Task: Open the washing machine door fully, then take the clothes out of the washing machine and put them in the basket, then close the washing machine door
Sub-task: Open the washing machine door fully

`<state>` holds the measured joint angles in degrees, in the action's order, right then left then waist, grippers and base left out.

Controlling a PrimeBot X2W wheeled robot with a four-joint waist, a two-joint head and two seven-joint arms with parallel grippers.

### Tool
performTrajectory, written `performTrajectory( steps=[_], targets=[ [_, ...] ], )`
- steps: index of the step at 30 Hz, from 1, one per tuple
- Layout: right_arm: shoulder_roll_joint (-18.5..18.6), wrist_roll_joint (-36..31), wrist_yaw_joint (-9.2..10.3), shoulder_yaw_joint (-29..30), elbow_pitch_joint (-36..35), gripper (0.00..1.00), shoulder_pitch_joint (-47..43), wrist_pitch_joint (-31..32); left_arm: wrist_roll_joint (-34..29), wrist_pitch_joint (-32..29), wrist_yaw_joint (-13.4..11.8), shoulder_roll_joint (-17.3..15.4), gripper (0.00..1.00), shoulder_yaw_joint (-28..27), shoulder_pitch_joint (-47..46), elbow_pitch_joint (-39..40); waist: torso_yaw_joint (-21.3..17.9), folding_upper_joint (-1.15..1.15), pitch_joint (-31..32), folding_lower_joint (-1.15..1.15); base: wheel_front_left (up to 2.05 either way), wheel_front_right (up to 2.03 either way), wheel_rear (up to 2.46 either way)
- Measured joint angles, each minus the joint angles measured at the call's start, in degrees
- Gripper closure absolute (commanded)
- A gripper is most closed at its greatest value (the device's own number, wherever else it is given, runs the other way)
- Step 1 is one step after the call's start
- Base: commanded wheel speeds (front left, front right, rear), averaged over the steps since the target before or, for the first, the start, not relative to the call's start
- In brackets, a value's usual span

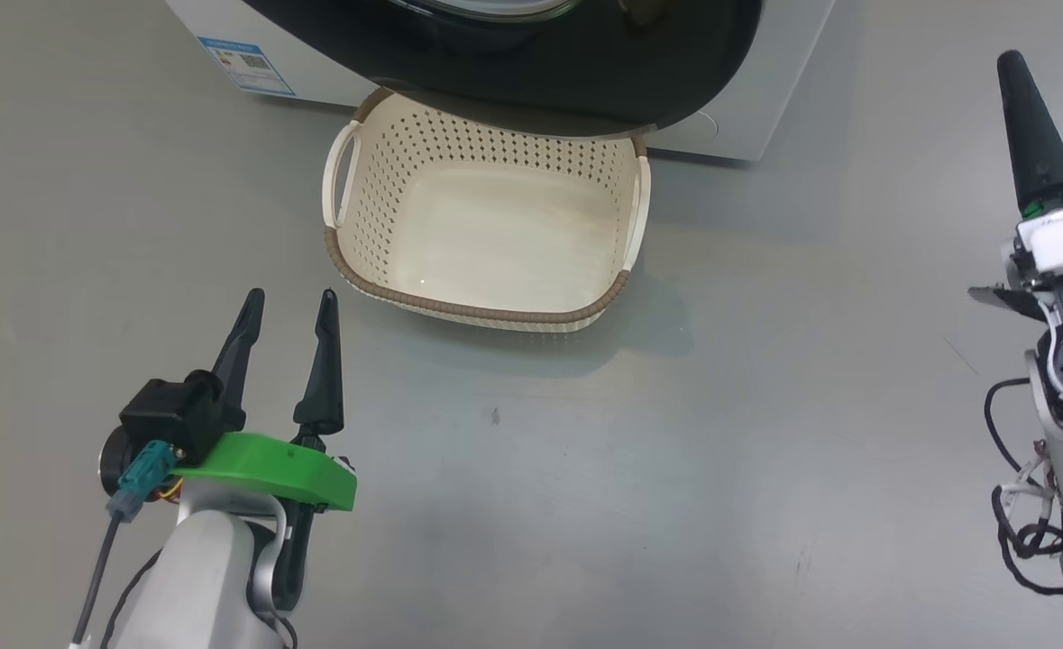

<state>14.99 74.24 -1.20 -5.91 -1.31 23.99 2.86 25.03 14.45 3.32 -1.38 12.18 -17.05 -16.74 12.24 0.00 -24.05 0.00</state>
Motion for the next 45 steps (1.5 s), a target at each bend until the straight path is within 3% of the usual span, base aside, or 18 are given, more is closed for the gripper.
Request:
performTrajectory(
  steps=[10, 13, 28, 45],
  targets=[
    [1.02, 12.68, 6.75, 2.53, 2.49, 1.0, 10.78, 12.89, 0.1, 0.0, 0.03, 0.0, 0.0, 1.74, -0.41, 0.23, 1.64, 0.0, -1.64, 0.0, 0.0, 0.0, 0.0],
    [1.72, 15.21, 7.95, 3.75, 4.02, 1.0, 13.89, 15.74, 0.19, 0.0, 0.04, 0.0, 0.0, 2.36, -0.61, 0.23, 2.25, 0.0, -2.22, 0.0, 0.0, 0.0, 0.0],
    [3.6, 18.47, 8.5, 2.15, 11.33, 1.0, 26.53, 24.12, 1.63, 0.0, 0.01, 0.01, 0.0, 3.31, -2.05, 0.93, 5.52, 0.0, -5.24, 0.0, 0.0, 0.0, 0.0],
    [0.48, 22.08, 8.5, -0.42, 23.82, 1.0, 33.04, 28.69, 2.11, 0.0, -0.22, 0.02, 0.0, 3.67, -2.36, 1.11, 6.94, 0.0, -6.12, 0.0, 0.0, 0.0, 0.0]
  ],
)
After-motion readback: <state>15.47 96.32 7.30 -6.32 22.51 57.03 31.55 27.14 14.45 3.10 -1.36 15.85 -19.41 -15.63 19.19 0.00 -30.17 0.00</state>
